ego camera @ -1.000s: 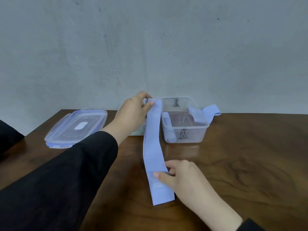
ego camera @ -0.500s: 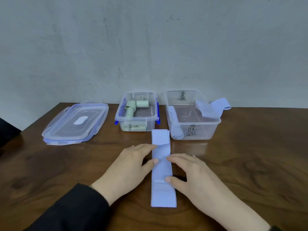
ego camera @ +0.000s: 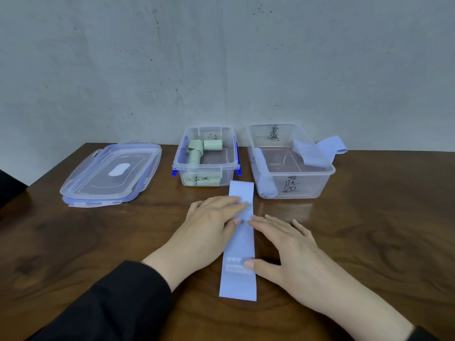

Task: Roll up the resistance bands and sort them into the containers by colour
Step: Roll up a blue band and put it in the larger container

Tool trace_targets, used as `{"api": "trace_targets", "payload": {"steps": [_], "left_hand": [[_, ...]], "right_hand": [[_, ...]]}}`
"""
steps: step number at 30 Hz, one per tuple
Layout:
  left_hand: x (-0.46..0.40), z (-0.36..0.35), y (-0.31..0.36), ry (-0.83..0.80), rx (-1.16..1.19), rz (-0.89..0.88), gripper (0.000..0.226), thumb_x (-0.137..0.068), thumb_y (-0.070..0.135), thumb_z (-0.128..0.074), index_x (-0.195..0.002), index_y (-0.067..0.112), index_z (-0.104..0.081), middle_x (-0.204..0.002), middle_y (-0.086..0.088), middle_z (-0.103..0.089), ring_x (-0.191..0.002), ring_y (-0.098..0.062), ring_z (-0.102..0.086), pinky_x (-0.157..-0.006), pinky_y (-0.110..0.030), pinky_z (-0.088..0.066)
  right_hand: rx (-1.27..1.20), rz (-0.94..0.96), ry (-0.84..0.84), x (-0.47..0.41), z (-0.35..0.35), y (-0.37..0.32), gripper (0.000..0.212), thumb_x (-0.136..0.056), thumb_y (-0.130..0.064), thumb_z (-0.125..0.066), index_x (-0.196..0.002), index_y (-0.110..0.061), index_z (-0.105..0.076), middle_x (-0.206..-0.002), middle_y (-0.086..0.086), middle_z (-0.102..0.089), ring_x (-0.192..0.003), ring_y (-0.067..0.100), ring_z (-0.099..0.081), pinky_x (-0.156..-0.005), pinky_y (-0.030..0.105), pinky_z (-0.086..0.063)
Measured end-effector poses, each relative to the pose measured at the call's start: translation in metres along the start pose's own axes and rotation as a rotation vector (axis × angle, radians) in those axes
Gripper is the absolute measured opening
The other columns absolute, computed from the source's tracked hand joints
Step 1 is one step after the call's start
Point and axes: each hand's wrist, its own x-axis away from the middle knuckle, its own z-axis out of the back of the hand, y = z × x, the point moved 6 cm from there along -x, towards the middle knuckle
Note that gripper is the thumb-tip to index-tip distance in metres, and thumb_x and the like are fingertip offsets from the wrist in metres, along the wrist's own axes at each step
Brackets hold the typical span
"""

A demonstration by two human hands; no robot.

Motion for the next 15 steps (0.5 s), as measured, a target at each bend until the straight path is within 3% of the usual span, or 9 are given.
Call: {"api": "trace_targets", "payload": {"steps": [2, 5, 7, 9, 11, 15], "left_hand": [[0.001, 0.003, -0.002, 0.015, 0.06, 0.013, 0.047, -0.103, 0.026, -0.041, -0.147, 0.041, -0.032, -0.152, 0.025, -0.027, -0.141, 0.005, -0.018, -0.114, -0.021, -0.01], [0.009, 0.021, 0.004, 0.145, 0.146, 0.02, 0.031, -0.099, 0.029, -0.048, -0.129, 0.037, -0.053, -0.132, 0.021, -0.053, -0.124, 0.003, -0.044, -0.107, -0.027, -0.036], [0.021, 0.03, 0.015, 0.173, 0.159, -0.048, 0.011, -0.095, 0.033, -0.052, -0.103, 0.033, -0.059, -0.104, 0.019, -0.057, -0.102, -0.004, -0.054, -0.089, -0.026, -0.046], [0.039, 0.031, 0.026, 0.107, 0.146, -0.172, 0.003, -0.092, 0.031, -0.056, -0.09, 0.03, -0.056, -0.09, 0.015, -0.053, -0.089, -0.008, -0.053, -0.079, -0.026, -0.044], [0.057, 0.027, 0.031, 0.004, 0.132, -0.287, 0.008, -0.091, 0.029, -0.061, -0.084, 0.029, -0.056, -0.085, 0.015, -0.05, -0.082, -0.007, -0.05, -0.078, -0.029, -0.044], [0.074, 0.022, 0.025, -0.174, 0.009, -0.366, 0.012, -0.094, 0.046, -0.055, -0.088, 0.038, -0.063, -0.087, 0.019, -0.049, -0.083, -0.002, -0.045, -0.08, -0.029, -0.042]], "right_hand": [[-0.002, 0.027, 0.001, 0.0, 0.0, 0.0, 0.071, -0.089, -0.067, -0.046, -0.151, -0.045, -0.019, -0.157, -0.033, -0.014, -0.142, -0.017, 0.005, -0.124, 0.036, 0.003], [-0.022, 0.071, 0.083, 0.004, 0.007, -0.004, 0.059, -0.09, -0.063, -0.049, -0.144, -0.048, -0.032, -0.152, -0.036, -0.021, -0.138, -0.019, -0.008, -0.124, 0.033, -0.007], [-0.081, 0.146, 0.185, 0.011, 0.02, -0.012, 0.031, -0.091, -0.055, -0.055, -0.121, -0.047, -0.052, -0.132, -0.034, -0.042, -0.128, -0.012, -0.034, -0.113, 0.028, -0.03], [-0.122, 0.225, 0.186, 0.02, 0.026, -0.023, 0.009, -0.092, -0.046, -0.061, -0.097, -0.04, -0.057, -0.105, -0.024, -0.053, -0.107, 0.002, -0.052, -0.094, 0.026, -0.042], [-0.11, 0.299, 0.092, 0.03, 0.018, -0.035, 0.009, -0.091, -0.044, -0.063, -0.091, -0.037, -0.057, -0.094, -0.022, -0.054, -0.095, 0.004, -0.052, -0.087, 0.027, -0.041], [0.014, 0.3, -0.025, 0.039, -0.005, -0.04, 0.019, -0.091, -0.056, -0.055, -0.101, -0.04, -0.058, -0.103, -0.024, -0.046, -0.097, 0.001, -0.042, -0.093, 0.025, -0.034]]}}
